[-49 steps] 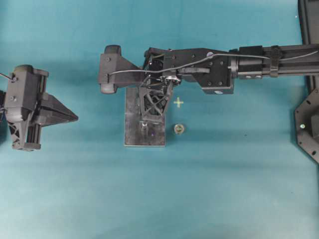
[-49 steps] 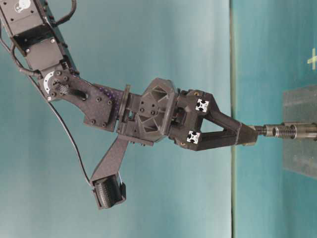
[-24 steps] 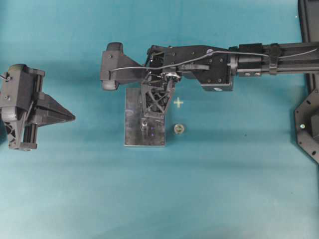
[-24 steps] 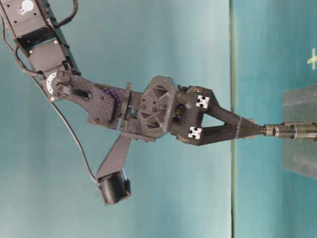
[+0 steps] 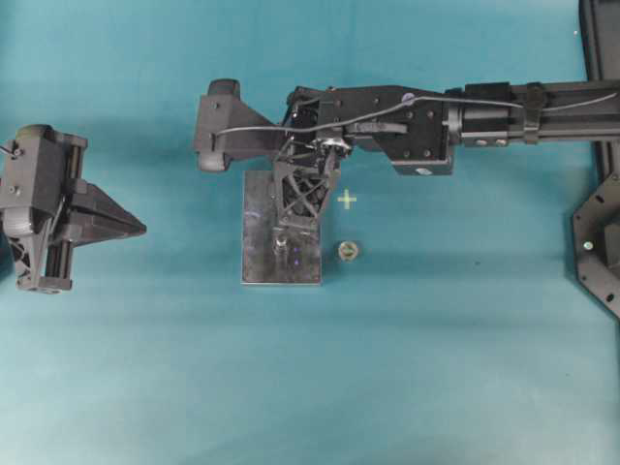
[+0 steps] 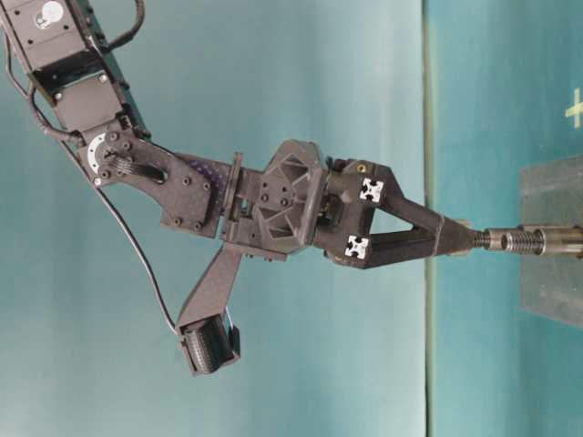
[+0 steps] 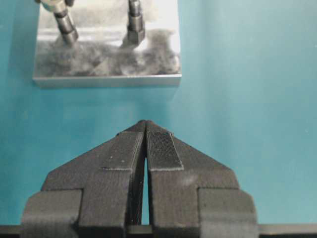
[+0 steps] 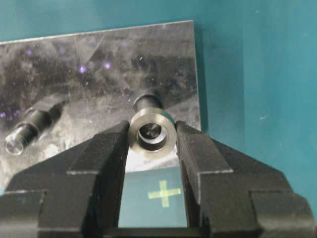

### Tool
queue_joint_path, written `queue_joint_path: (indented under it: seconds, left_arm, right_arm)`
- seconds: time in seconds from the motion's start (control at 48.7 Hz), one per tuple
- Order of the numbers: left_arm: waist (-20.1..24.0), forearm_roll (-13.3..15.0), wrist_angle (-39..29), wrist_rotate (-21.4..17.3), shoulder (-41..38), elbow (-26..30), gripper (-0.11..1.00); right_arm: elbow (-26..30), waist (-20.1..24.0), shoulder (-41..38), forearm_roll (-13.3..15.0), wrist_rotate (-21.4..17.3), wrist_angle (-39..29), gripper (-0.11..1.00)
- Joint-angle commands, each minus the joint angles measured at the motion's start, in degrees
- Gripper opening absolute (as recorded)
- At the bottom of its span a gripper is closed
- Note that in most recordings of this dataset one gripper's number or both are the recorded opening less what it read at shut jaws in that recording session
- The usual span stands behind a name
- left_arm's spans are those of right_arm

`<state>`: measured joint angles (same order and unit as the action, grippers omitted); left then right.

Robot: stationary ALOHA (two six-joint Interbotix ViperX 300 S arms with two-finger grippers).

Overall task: Insert the washer onto the shaft.
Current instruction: 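Lower the washer down over the shaft and open the right gripper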

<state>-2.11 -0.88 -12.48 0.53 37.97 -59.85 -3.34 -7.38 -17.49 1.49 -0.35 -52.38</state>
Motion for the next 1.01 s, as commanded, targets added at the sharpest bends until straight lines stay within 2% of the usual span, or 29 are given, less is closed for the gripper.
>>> queue_joint_path:
  seconds: [0.0, 0.267, 0.37, 0.472, 0.595, 0.78, 0.985]
  left_arm:
    - [-0.09, -0.18, 0.35, 0.09, 0.0, 0.7, 0.0]
    - [-0.09, -0.18, 0.35, 0.09, 0.0, 0.7, 0.0]
    - [-0.09, -0.09, 0.44, 0.09, 0.0, 0.7, 0.0]
    - [-0.09, -0.09, 0.35, 0.09, 0.0, 0.7, 0.0]
    - [-0.09, -0.09, 0.44, 0.09, 0.0, 0.88, 0.0]
    - [-0.09, -0.18, 0.35, 0.09, 0.18, 0.97, 0.0]
    - [-0.09, -0.18, 0.35, 0.09, 0.18, 0.88, 0.0]
  right_arm:
    - [0.7, -0.79, 1.23, 0.09, -0.97, 0.44, 0.35]
    - [0.62, -0.7, 0.62, -0.7, -1.41, 0.26, 0.36]
    - [0.7, -0.79, 0.35, -0.88, -1.49, 0.18, 0.57]
    - [0.62, -1.14, -0.35, -0.88, -1.41, 0.0, 0.67]
    - [0.97, -0.79, -1.23, -1.23, -1.49, 0.0, 0.67]
    - [0.79, 1.49, -1.23, -4.75, -1.14, 0.97, 0.67]
    - [0.26, 0.26, -1.14, -4.13, -1.49, 2.81, 0.66]
